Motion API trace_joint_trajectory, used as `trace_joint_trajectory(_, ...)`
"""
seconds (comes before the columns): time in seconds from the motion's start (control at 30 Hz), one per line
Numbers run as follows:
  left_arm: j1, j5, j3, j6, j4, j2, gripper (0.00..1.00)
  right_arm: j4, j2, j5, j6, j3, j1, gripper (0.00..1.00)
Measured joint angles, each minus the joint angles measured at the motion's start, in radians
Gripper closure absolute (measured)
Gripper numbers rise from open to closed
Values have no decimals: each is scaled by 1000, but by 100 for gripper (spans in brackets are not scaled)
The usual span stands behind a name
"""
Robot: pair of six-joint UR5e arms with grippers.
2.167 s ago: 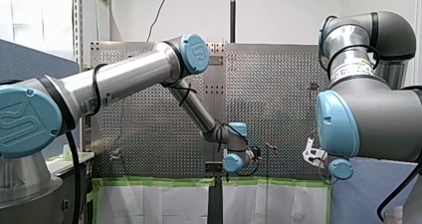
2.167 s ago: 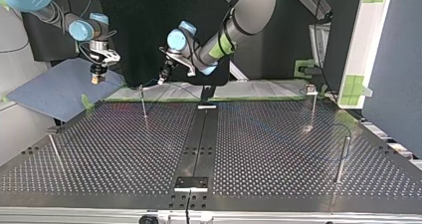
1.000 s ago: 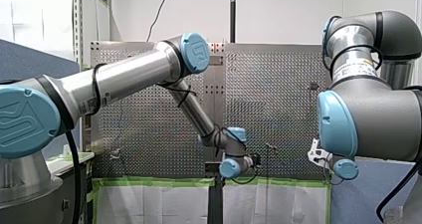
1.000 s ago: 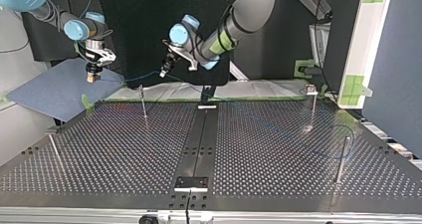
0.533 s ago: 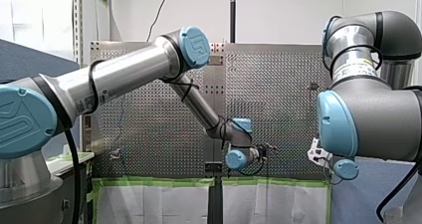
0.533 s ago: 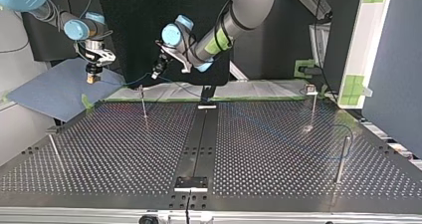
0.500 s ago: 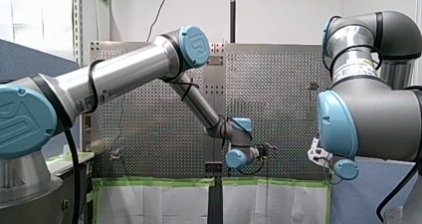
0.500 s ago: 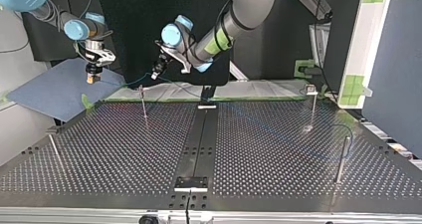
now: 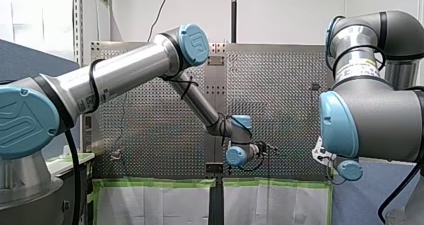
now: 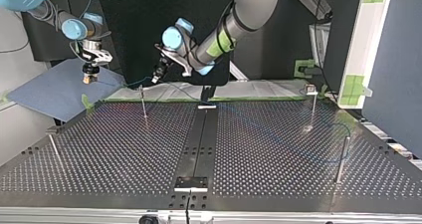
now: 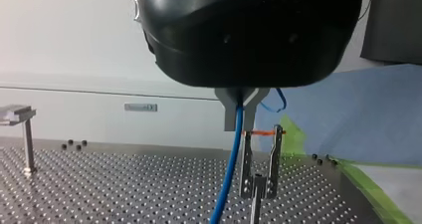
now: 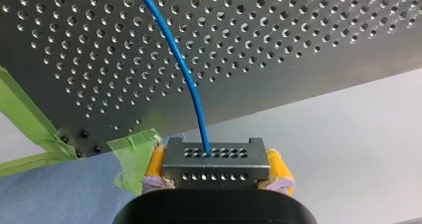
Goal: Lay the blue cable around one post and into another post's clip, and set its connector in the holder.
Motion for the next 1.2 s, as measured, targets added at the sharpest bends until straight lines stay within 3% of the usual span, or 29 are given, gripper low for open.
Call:
trace_joint_trajectory(0.43,15,1,0,-22,8,-2,100,-4,0,0,0,0,-1,100)
trace_joint_trajectory(0.93,35,2,14,-79,32,-25,100,-10,0,-12,7,-13,1,100)
trace_joint_trajectory(1.2,42,5,20,-84,29,-39,100,-5,0,-59,5,-23,4,100)
